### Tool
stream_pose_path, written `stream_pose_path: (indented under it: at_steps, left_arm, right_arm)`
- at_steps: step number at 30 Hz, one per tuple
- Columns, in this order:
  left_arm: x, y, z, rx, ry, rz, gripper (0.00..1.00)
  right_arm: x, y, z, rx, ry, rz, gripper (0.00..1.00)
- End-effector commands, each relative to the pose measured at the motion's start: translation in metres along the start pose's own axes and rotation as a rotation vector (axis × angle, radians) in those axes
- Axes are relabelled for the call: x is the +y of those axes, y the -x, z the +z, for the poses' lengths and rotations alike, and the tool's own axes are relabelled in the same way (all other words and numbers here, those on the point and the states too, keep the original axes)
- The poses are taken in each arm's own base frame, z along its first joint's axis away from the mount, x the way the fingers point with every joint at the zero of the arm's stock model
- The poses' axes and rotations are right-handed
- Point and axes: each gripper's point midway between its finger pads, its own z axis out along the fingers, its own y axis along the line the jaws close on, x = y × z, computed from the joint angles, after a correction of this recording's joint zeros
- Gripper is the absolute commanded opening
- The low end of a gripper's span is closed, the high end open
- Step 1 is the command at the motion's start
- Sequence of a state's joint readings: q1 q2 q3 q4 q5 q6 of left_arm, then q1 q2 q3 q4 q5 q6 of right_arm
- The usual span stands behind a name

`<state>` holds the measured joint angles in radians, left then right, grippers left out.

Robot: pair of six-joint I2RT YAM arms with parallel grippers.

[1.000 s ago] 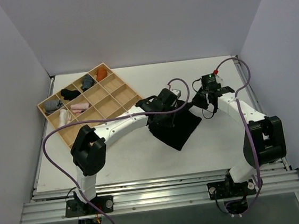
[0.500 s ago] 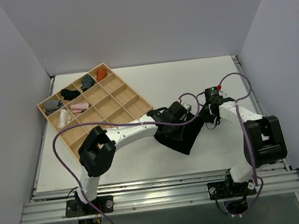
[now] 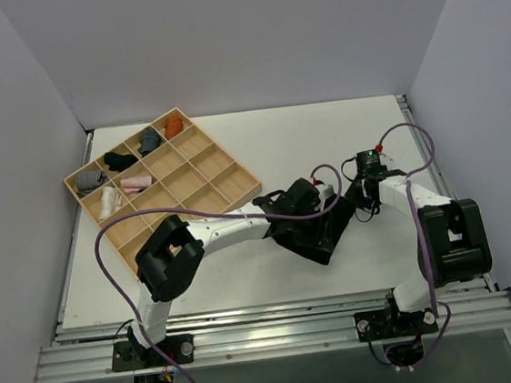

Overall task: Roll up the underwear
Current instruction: Fold the underwear

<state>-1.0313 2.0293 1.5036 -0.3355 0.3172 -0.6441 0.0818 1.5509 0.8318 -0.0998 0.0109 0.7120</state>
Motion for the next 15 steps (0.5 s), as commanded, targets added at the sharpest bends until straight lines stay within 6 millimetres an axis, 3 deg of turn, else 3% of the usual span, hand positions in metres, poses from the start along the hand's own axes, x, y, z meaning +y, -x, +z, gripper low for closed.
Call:
stream_pose_path:
  at_steps: [1,6,10,15]
  left_arm:
    - [-0.023,0.019,-0.014,-0.058,-0.083,0.004,0.49]
    - [-0.007,0.021,-0.015,-0.061,-0.027,-0.013,0.49]
    - [0.004,0.026,-0.009,-0.073,0.026,-0.016,0.49]
    - [0.006,0.041,-0.001,-0.102,0.062,-0.02,0.49]
  right_arm:
    - [0.006,0.018,-0.013,-0.058,0.027,-0.017,0.0]
    - [-0.002,0.015,-0.013,-0.054,0.014,-0.011,0.08]
    - [0.001,0.015,-0.02,-0.048,0.03,0.002,0.28]
    - [0.006,0.007,-0.033,-0.02,0.075,0.062,0.34]
